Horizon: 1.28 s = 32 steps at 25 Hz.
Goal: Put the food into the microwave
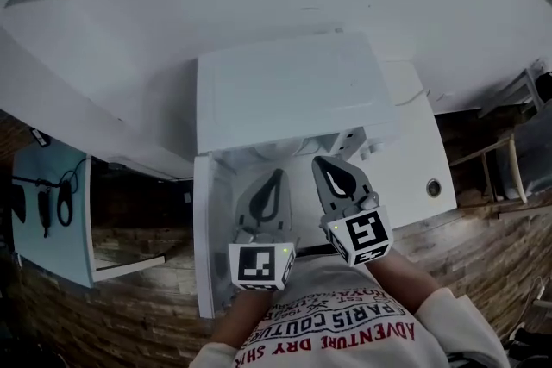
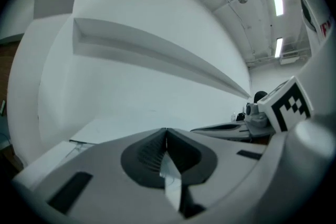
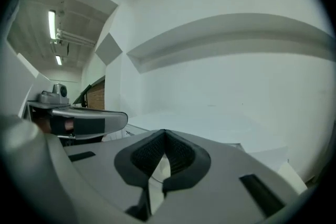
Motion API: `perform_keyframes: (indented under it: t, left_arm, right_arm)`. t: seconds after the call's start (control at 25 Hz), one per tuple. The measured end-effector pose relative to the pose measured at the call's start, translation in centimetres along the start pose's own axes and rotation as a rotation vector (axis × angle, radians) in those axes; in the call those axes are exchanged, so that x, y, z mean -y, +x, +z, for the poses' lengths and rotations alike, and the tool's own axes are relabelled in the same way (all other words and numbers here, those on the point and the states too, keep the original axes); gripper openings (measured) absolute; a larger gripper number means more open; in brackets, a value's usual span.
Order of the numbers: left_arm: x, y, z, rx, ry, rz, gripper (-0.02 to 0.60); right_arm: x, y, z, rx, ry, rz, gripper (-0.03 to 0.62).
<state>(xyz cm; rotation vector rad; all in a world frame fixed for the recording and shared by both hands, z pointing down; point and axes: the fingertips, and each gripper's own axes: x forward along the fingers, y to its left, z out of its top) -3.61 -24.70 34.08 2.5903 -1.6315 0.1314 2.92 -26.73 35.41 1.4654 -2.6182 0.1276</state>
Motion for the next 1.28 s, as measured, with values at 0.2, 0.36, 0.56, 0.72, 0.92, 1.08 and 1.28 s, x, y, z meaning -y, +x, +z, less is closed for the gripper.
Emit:
perform_keyframes:
  t: [0.2,0.36,0.56,0.72,0.92,1.08,1.28]
  left_arm:
    - [0.2,-0.5,1.6,0.034,0.020,0.016,0.006]
    - [1.0,-1.0,3.4,0.061,0.050,0.017,0.006]
    - [1.6,-0.9,4.0,0.070,0.052,0.009,0.006]
    - [1.4,-1.1,3.5,0.072,0.072,0.008,0.006]
    - [1.7,-1.4,3.4,0.063,0.067,0.009,0.006]
    - [1.1,-1.6,3.1,0.060,0.068,0.011,0.006]
    - [0.7,-1.7,2.7,0.050,0.059,0.016,0.006]
  right_arm:
    - [-0.5,-1.1,2.3,0.070,-0.052,0.012,0.011]
    - [-1.1,-1.8,3.5,0.088,-0.089,0.028,0.011]
    - [-0.4,-2.3,3.5,0.103,-0.054,0.000,0.011]
    - [-0.8,-2.2,3.4,0.082,-0.078,0.010,0.011]
    - [-1.2,-2.3,2.4,0.071,-0.063,0.014,0.011]
    - [-1.6,-2.4,2.8,0.080,-0.068,0.011,0.011]
    - [-1.8,-2.5,2.8,0.073,-0.068,0.012,0.011]
